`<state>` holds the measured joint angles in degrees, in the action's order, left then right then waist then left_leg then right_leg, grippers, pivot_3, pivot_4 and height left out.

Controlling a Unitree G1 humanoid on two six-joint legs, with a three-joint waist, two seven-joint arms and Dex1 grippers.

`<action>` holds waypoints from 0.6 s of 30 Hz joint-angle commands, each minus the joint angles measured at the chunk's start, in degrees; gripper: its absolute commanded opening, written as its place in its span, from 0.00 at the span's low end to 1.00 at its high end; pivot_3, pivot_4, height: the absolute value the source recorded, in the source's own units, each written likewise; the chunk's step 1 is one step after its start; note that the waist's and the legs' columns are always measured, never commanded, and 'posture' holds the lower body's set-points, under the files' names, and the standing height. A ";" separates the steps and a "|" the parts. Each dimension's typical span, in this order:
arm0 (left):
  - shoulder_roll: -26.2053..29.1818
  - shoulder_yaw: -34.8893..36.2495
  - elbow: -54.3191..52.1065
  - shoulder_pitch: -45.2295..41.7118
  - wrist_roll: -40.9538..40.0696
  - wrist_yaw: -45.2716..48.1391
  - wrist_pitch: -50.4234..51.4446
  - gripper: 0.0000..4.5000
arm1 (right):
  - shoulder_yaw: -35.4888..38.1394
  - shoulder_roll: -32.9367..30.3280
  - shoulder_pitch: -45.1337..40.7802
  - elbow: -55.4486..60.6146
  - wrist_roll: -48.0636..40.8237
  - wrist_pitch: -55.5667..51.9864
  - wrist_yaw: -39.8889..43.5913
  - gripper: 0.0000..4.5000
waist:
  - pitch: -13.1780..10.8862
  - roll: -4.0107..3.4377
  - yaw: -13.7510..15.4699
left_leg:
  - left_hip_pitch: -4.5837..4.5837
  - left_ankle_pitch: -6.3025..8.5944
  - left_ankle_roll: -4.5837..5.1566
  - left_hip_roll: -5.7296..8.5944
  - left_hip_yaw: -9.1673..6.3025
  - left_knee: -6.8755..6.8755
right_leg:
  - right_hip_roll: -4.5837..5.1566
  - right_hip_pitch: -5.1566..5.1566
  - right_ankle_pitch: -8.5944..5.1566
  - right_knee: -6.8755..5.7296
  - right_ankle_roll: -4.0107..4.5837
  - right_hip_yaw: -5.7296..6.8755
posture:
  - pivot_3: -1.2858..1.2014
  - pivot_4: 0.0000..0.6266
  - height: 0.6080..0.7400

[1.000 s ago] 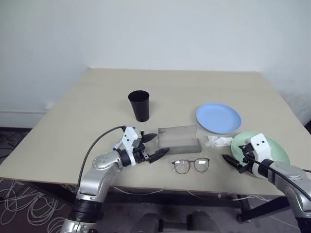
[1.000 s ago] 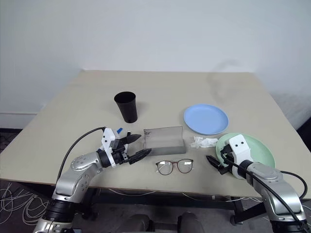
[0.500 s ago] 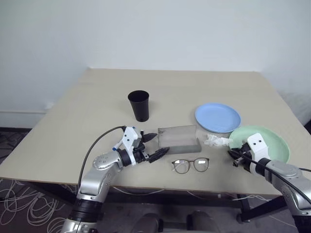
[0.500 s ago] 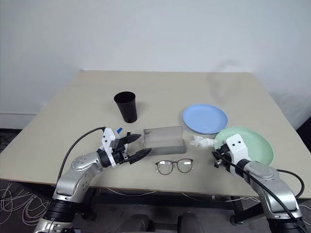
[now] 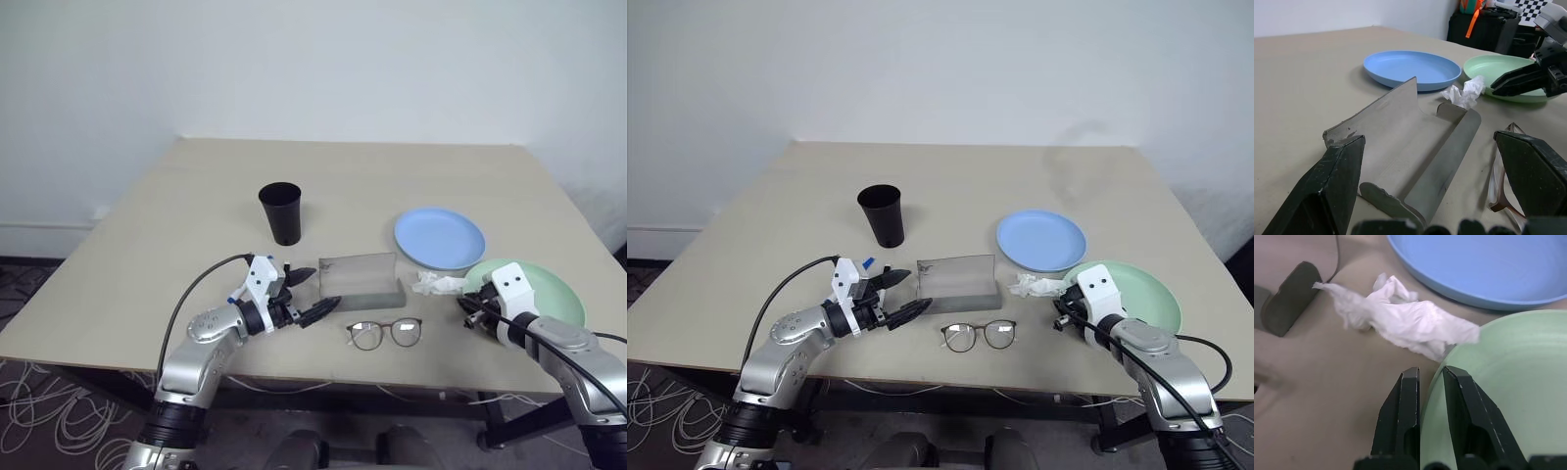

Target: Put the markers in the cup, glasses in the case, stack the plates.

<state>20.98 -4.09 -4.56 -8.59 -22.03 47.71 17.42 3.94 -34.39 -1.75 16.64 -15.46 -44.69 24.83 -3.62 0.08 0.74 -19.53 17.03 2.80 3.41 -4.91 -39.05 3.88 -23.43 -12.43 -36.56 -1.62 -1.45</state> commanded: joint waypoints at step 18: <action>0.03 0.63 -0.07 -1.72 0.53 -0.20 -1.53 1.00 | 2.37 -0.31 -4.59 -3.75 4.01 -2.00 -5.48 0.18 | 0.00 0.01 0.01 | -0.01 0.00 0.01 0.04 -0.01 0.01 | 0.02 0.00 0.00 0.01 0.00 0.00 | 0.52 0.00 1.00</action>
<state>20.98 -4.08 -3.73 -9.10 -21.25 47.48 17.07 4.03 -34.13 -5.39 13.02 -12.97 -46.90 20.82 -3.62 0.08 0.76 -19.55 17.02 2.81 3.45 -4.92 -39.05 3.90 -23.43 -12.42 -36.55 -1.62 -1.45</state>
